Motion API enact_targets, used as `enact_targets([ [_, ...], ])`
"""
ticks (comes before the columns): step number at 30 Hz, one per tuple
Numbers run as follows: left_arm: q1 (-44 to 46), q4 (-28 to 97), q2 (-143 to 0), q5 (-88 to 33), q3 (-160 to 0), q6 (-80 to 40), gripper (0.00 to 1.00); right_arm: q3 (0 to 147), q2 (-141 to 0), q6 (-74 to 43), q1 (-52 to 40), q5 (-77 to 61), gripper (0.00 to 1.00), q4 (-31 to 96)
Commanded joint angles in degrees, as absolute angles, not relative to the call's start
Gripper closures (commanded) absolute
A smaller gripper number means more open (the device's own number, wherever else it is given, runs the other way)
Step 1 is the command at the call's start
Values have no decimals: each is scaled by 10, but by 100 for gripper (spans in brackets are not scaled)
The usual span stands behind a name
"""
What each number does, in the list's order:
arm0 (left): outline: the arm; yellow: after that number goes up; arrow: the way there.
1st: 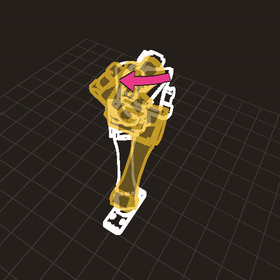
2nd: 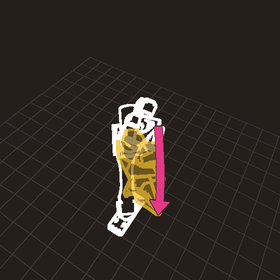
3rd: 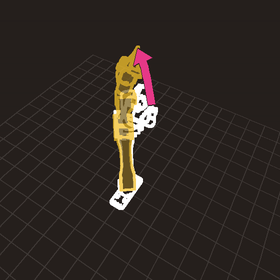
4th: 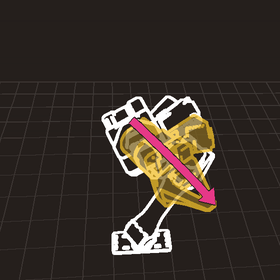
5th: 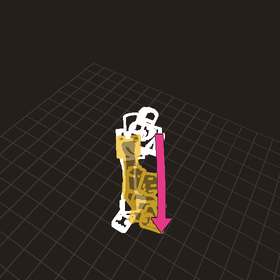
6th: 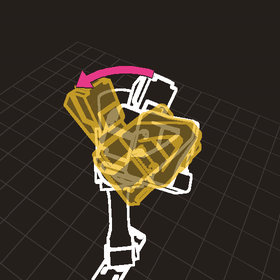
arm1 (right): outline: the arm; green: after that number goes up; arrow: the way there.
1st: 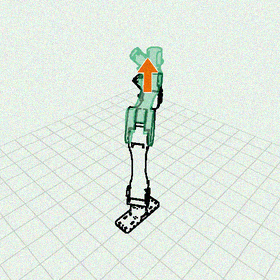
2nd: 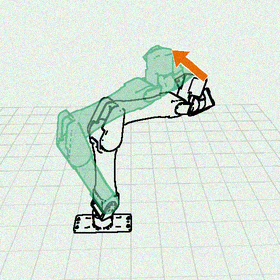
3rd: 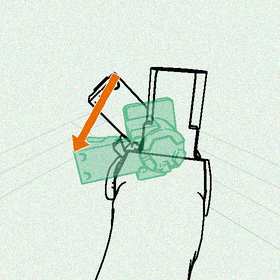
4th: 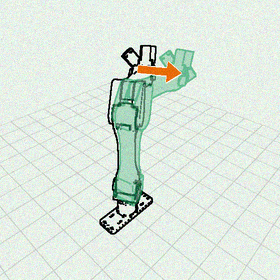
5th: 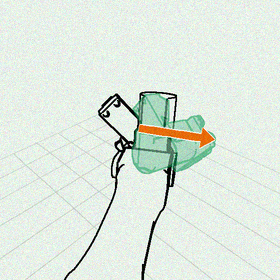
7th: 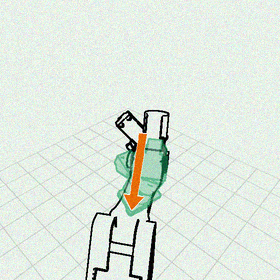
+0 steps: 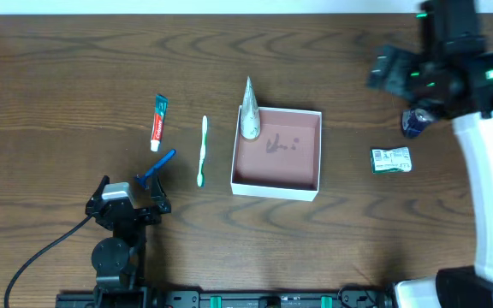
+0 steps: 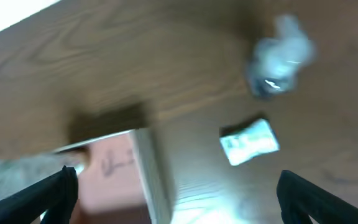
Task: Pack container
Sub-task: 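Move the right gripper to the green-white packet and grasp it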
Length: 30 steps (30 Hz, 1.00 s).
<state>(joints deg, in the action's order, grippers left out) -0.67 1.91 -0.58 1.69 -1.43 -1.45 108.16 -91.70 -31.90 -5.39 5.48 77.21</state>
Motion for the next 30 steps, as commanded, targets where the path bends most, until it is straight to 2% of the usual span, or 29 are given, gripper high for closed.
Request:
enact_targets([
  [1, -9, 40, -2, 24, -2, -11, 2, 1042, -920, -310, 3, 25, 1, 771],
  [6, -9, 40, -2, 23, -2, -11, 2, 946, -920, -359, 62, 12, 1, 741],
  [10, -9, 40, -2, 24, -2, -11, 2, 838, -920, -380, 86, -21, 3, 666],
  [20, -9, 40, -2, 23, -2, -11, 2, 640, -920, -440, 82, -26, 9, 486],
  [30, -9, 40, -2, 23, -2, -11, 2, 547, -921, -459, 82, -24, 14, 362],
])
